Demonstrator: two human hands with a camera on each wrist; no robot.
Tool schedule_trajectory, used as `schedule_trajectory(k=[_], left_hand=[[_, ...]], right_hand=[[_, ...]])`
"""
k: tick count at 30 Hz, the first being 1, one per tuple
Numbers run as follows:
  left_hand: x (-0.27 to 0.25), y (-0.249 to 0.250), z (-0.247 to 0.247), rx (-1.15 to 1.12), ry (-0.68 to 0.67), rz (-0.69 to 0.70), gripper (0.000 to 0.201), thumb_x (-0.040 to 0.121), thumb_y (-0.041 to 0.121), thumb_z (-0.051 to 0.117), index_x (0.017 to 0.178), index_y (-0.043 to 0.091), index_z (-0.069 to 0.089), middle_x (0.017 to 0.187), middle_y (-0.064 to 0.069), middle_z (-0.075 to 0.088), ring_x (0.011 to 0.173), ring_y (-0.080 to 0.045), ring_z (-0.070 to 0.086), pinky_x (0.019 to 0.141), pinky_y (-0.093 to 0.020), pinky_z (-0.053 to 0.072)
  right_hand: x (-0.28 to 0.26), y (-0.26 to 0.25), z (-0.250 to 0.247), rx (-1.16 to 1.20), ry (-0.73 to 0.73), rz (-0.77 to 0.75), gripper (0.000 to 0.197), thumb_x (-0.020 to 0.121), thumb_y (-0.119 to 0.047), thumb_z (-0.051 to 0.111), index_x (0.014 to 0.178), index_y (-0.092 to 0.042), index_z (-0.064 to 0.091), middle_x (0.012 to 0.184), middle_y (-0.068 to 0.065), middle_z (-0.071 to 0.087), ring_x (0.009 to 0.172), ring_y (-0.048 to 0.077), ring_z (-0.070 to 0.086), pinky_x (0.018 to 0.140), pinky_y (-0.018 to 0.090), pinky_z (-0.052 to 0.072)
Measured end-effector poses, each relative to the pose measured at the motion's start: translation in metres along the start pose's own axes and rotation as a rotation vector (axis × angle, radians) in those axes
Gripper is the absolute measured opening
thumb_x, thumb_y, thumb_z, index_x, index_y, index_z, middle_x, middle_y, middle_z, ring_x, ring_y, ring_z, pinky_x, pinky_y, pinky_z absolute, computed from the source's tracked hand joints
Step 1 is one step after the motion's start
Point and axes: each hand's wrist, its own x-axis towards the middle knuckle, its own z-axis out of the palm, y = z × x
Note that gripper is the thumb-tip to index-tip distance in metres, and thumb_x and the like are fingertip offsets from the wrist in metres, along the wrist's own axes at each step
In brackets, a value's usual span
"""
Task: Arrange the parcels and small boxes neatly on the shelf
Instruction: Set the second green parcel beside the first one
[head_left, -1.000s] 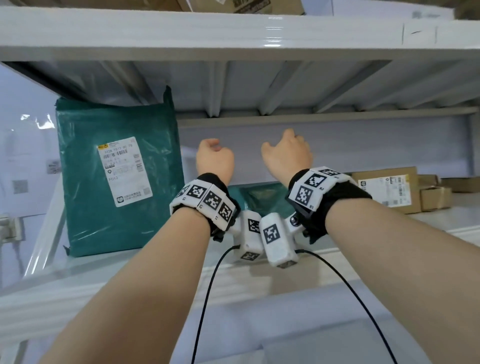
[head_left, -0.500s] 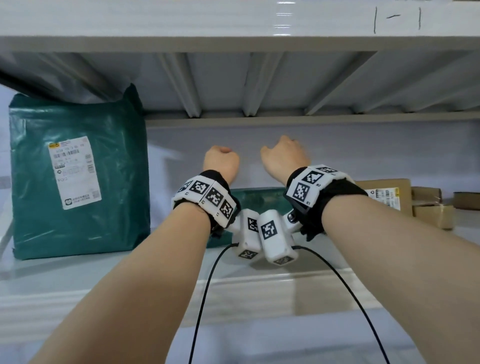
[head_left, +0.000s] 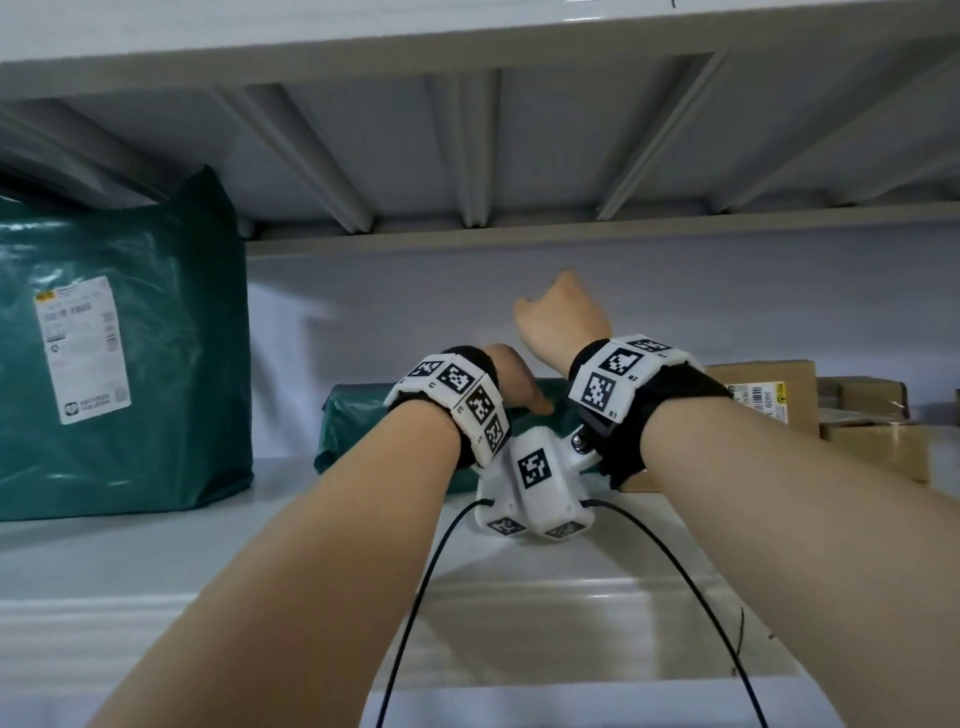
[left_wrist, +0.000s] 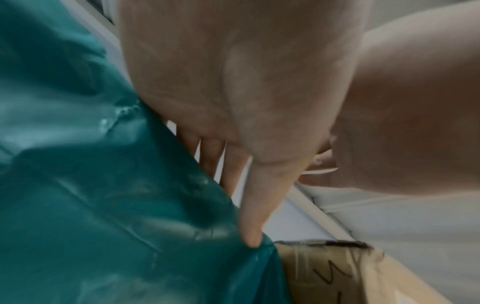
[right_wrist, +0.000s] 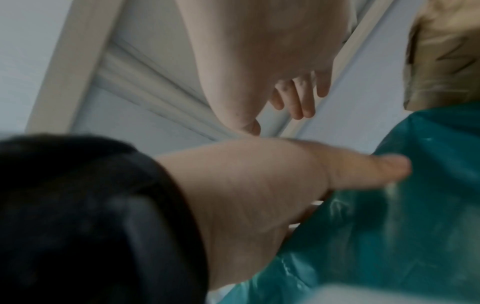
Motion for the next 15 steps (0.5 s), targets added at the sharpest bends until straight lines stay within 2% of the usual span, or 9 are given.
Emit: schedule_trajectory(k=[3, 8, 11, 15], left_hand=[[0.004, -0.006, -0.001, -0.010, 0.078, -0.049, 0.047, 0.083, 0.034, 0.067, 0.120, 0.006, 0.065, 0.122, -0.009, 0.067, 0.111, -0.025, 0.062, 0.101, -0.035, 0.048], [0.003, -0.019, -0.001, -0.280, 0.217, -0.068, 0.035, 0.082, 0.024, 0.068, 0.110, 0.004, 0.070, 0.115, -0.012, 0.070, 0.109, -0.028, 0.064, 0.096, -0.033, 0.052], [-0.003, -0.029, -0.009, -0.431, 0.349, -0.055, 0.025, 0.083, 0.019, 0.068, 0.100, 0.002, 0.074, 0.106, -0.014, 0.073, 0.099, -0.028, 0.067, 0.092, -0.036, 0.054], [-0.013, -0.046, -0.037, -0.626, 0.539, -0.043, 0.020, 0.085, 0.017, 0.068, 0.093, 0.000, 0.074, 0.082, -0.011, 0.070, 0.074, -0.021, 0.062, 0.080, -0.029, 0.052]], right_hand=[[0.004, 0.005, -0.005, 0.012, -0.012, -0.004, 0.044, 0.090, -0.029, 0.047, 0.125, -0.002, 0.042, 0.125, 0.018, 0.055, 0.113, 0.038, 0.054, 0.094, 0.043, 0.046], [0.006, 0.005, -0.008, 0.046, 0.001, 0.001, 0.044, 0.089, -0.027, 0.048, 0.124, 0.000, 0.042, 0.126, 0.019, 0.055, 0.114, 0.038, 0.054, 0.096, 0.045, 0.045], [0.004, 0.002, -0.009, 0.046, 0.015, 0.006, 0.043, 0.088, -0.026, 0.048, 0.122, -0.001, 0.043, 0.125, 0.019, 0.055, 0.114, 0.038, 0.053, 0.097, 0.046, 0.045], [0.001, -0.004, -0.010, 0.029, -0.005, -0.021, 0.041, 0.088, -0.028, 0.046, 0.120, -0.001, 0.047, 0.124, 0.018, 0.055, 0.113, 0.037, 0.053, 0.096, 0.045, 0.045]])
